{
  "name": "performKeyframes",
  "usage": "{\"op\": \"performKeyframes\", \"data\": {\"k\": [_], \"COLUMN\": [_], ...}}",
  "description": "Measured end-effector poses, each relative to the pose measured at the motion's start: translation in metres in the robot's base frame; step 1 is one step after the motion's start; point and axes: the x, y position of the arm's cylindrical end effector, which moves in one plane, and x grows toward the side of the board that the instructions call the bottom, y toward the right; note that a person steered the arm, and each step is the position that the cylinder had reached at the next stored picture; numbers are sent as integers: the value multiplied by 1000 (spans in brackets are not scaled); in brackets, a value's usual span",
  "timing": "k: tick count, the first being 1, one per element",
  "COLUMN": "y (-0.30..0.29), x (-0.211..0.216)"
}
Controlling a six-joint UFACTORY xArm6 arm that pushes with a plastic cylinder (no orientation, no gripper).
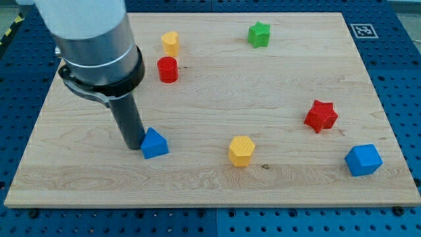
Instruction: Push the yellow hexagon towards center
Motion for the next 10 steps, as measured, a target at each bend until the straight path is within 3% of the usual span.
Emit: {"op": "performKeyframes", "data": {"k": [3,5,7,10], "y": [50,60,124,156], "x": [17,64,67,46]}}
